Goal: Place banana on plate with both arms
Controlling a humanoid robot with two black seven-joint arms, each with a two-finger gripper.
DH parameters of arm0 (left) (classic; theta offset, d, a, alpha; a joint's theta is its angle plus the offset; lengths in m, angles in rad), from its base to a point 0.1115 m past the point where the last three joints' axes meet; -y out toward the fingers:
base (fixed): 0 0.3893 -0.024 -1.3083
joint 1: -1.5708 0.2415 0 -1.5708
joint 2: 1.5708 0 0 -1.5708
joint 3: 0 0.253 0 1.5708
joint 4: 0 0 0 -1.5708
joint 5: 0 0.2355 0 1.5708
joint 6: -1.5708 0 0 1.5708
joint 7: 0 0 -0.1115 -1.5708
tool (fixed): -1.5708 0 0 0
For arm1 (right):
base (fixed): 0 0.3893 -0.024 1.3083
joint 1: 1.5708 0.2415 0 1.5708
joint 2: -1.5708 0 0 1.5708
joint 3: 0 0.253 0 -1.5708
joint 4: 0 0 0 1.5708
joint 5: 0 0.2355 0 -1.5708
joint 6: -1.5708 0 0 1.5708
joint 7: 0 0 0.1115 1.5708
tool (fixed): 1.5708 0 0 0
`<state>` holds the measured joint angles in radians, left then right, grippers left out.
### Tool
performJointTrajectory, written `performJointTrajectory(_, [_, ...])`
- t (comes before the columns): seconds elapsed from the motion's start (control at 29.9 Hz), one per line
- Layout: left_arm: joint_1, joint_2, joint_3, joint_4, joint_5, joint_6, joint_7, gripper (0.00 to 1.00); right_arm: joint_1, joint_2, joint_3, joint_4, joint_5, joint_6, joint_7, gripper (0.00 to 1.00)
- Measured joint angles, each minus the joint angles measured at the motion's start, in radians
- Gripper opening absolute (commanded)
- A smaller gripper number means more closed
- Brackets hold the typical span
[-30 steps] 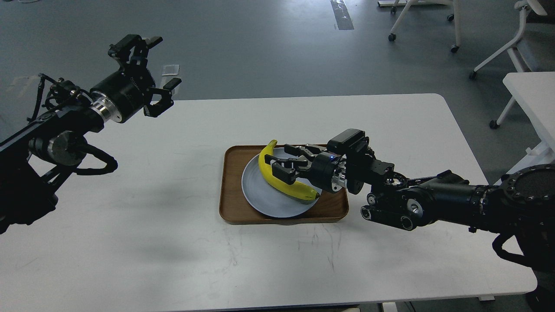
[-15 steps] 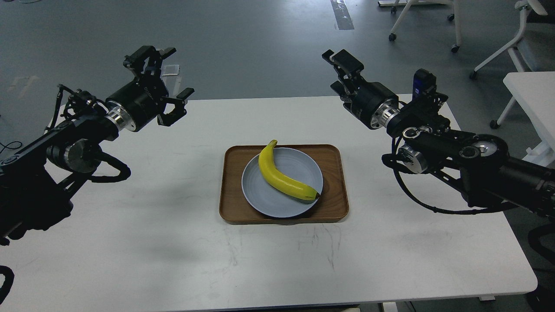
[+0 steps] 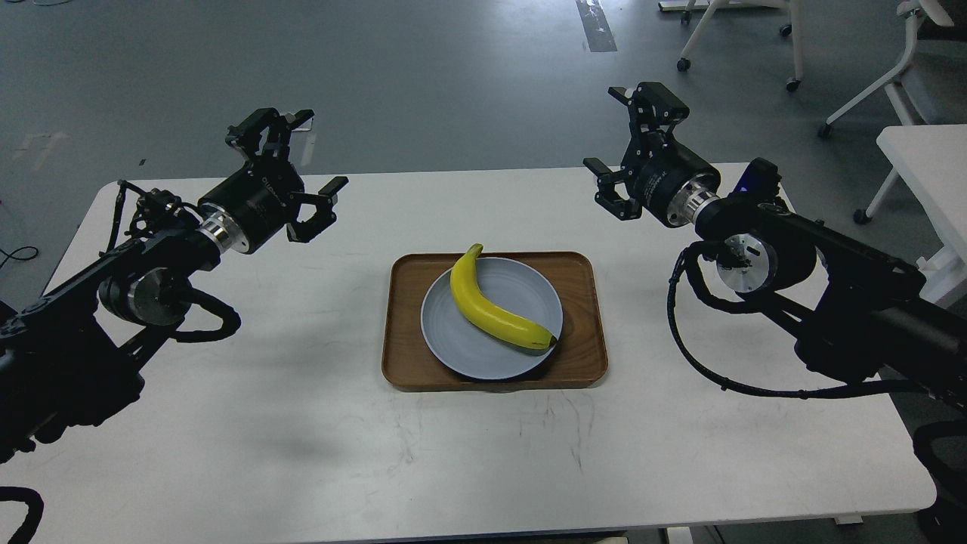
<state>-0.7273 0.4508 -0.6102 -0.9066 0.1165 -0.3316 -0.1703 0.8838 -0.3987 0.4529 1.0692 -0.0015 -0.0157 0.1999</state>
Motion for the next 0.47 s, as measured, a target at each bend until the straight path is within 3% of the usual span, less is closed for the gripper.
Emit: performJointTrajectory(0.47, [0.009, 0.018, -0.044, -0.006, 0.0, -0.014, 0.011, 0.98, 0.022, 0.009, 0.025, -0.005, 0.046, 0.019, -0.034, 1.0])
